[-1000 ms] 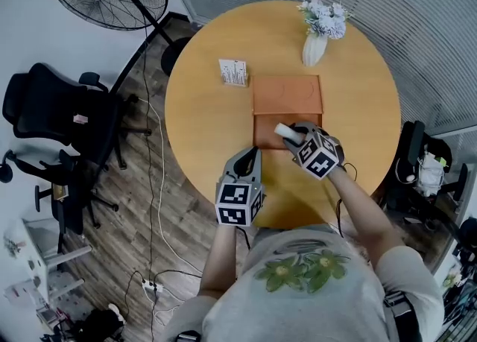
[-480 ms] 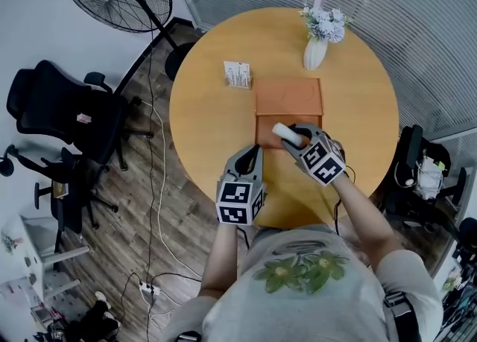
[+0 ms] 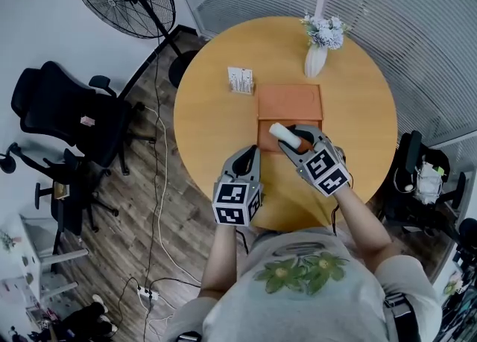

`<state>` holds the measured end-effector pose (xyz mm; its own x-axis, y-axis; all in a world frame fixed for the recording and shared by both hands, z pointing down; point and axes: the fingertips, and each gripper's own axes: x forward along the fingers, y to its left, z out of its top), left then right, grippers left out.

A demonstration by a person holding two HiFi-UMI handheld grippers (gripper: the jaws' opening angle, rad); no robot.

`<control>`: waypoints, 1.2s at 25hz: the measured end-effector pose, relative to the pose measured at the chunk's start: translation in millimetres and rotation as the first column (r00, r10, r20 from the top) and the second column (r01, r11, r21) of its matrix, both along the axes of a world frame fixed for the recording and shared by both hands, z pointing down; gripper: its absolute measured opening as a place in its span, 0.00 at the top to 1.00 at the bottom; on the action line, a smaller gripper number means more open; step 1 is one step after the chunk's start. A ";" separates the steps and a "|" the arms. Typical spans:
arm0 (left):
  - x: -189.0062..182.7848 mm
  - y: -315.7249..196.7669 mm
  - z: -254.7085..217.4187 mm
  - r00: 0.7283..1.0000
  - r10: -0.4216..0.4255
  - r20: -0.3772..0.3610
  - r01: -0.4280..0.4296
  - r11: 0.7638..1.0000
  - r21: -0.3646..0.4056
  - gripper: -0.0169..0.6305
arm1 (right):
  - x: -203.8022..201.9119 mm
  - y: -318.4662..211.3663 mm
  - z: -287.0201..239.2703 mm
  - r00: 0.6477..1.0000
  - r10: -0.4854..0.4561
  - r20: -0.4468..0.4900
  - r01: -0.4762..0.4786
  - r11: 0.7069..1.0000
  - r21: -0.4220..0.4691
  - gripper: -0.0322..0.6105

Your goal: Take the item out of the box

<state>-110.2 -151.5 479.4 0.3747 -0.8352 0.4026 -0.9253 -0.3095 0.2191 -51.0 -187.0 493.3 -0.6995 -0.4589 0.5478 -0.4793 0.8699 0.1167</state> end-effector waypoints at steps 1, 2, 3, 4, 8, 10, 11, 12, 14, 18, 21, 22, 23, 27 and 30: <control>0.2 0.6 -2.8 1.000 -0.001 -0.010 0.001 1.000 0.003 0.98 | 0.1 1.3 -5.5 1.000 0.006 0.013 -0.006 1.000 0.010 0.71; 0.2 0.8 -5.8 1.000 -0.002 -0.017 0.002 1.000 0.008 0.98 | 0.3 2.6 -11.2 1.000 0.011 0.026 -0.011 1.000 0.020 0.71; 0.3 0.9 -8.8 1.000 -0.002 -0.020 0.002 1.000 0.014 0.98 | 0.6 3.7 -16.9 0.999 0.016 0.041 -0.017 0.999 0.030 0.71; 0.5 0.9 -11.4 1.000 -0.002 -0.020 0.003 1.000 0.020 0.98 | 1.1 4.8 -22.6 0.998 0.020 0.055 -0.022 0.999 0.042 0.71; 0.9 2.5 -19.3 1.000 -0.002 -0.026 0.002 0.999 0.036 0.98 | 3.7 10.4 -43.1 0.993 0.034 0.110 -0.043 0.996 0.081 0.71; 1.1 3.1 -22.7 1.000 -0.001 -0.030 0.002 0.999 0.042 0.98 | 5.3 12.9 -52.4 0.990 0.041 0.138 -0.054 0.994 0.091 0.71; 1.7 3.4 -24.3 0.999 0.000 -0.032 0.001 0.999 0.044 0.98 | 6.6 14.2 -56.3 0.988 0.044 0.150 -0.059 0.994 0.096 0.71; 2.6 4.0 -25.7 0.999 0.001 -0.035 0.001 0.999 0.046 0.98 | 8.2 15.8 -59.3 0.986 0.046 0.158 -0.063 0.993 0.100 0.71; 4.3 5.3 -28.5 0.999 0.002 -0.036 0.000 0.999 0.051 0.98 | 11.2 19.3 -63.4 0.985 0.049 0.167 -0.068 0.992 0.109 0.71; 7.6 6.4 -34.4 0.999 0.008 -0.038 -0.006 0.998 0.065 0.98 | 14.3 25.9 -75.0 0.979 0.059 0.197 -0.084 0.989 0.121 0.71; 10.4 8.7 -38.3 0.999 0.013 -0.045 -0.010 0.997 0.072 0.98 | 19.2 31.6 -81.8 0.974 0.068 0.218 -0.098 0.987 0.128 0.72; 11.3 9.5 -39.4 0.999 0.015 -0.049 -0.011 0.997 0.074 0.98 | 20.8 33.4 -83.9 0.972 0.071 0.224 -0.102 0.986 0.130 0.72; 12.3 10.4 -40.5 0.998 0.017 -0.053 -0.013 0.997 0.075 0.98 | 22.3 35.2 -85.8 0.971 0.074 0.229 -0.106 0.985 0.132 0.72; 15.9 14.2 -45.2 0.998 0.022 -0.060 -0.018 0.997 0.081 0.98 | 27.2 42.9 -90.8 0.968 0.082 0.238 -0.119 0.982 0.146 0.72; 17.9 18.2 -48.5 0.998 0.026 -0.063 -0.020 0.996 0.089 0.98 | 30.1 49.6 -94.5 0.962 0.088 0.258 -0.130 0.980 0.150 0.72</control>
